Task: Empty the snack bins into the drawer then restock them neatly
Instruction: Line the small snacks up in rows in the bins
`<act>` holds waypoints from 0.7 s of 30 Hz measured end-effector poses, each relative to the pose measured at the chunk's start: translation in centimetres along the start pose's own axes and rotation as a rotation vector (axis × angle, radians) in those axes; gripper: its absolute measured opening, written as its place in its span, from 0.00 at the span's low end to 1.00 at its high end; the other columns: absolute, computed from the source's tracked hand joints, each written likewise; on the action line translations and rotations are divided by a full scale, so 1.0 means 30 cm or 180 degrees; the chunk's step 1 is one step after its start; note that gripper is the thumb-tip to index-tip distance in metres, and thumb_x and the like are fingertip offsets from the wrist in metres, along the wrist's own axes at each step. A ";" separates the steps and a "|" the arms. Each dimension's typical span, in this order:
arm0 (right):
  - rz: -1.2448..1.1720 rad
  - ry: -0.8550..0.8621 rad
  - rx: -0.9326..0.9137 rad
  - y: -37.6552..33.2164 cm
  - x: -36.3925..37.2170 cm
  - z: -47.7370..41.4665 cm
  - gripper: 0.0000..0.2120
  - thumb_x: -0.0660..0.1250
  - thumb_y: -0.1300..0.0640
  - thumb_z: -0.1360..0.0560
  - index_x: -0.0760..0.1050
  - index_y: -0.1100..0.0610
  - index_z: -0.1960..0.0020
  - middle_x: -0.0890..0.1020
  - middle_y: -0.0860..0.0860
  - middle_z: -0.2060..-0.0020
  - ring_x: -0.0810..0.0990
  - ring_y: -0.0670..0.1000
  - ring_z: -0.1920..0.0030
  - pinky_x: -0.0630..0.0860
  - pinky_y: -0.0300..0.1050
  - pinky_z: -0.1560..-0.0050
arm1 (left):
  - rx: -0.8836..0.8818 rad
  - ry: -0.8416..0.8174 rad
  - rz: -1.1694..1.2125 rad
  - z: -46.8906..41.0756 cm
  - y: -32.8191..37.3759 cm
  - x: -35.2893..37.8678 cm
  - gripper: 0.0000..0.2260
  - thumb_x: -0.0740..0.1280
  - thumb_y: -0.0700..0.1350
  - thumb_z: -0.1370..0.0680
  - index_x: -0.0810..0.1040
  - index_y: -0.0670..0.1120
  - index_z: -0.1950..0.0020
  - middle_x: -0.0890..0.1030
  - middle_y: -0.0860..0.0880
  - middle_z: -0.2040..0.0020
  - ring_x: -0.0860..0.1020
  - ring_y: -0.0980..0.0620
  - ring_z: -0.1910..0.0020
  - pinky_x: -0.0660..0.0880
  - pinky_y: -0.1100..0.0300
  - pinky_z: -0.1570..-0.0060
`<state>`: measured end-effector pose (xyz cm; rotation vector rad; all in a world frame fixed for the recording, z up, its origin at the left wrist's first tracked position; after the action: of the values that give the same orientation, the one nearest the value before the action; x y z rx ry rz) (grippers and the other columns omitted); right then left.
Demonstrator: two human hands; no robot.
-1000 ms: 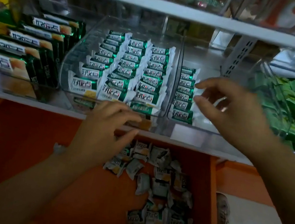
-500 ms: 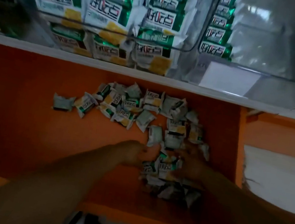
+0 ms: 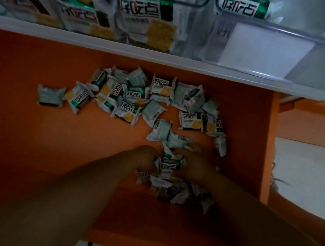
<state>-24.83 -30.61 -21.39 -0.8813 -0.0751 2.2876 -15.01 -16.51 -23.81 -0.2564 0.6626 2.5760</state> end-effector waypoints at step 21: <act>-0.1569 0.0528 -0.0145 -0.061 -0.095 0.104 0.24 0.78 0.53 0.33 0.74 0.51 0.40 0.65 0.50 0.32 0.66 0.49 0.32 0.67 0.29 0.46 | 0.0269 0.0405 0.3145 0.262 0.070 -0.108 0.12 0.69 0.43 0.21 0.75 0.53 0.40 0.62 0.48 0.23 0.61 0.47 0.25 0.70 0.54 0.45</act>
<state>-24.16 -30.39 -16.84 -0.9512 -0.2438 1.7571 -13.69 -15.52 -15.22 -0.0583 1.1612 3.4588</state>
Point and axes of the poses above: each hand's wrist, its own z-axis away from the middle knuckle, its own x-axis out of the palm, y = z × x, the point moved 3 cm from there along -z, towards the middle knuckle
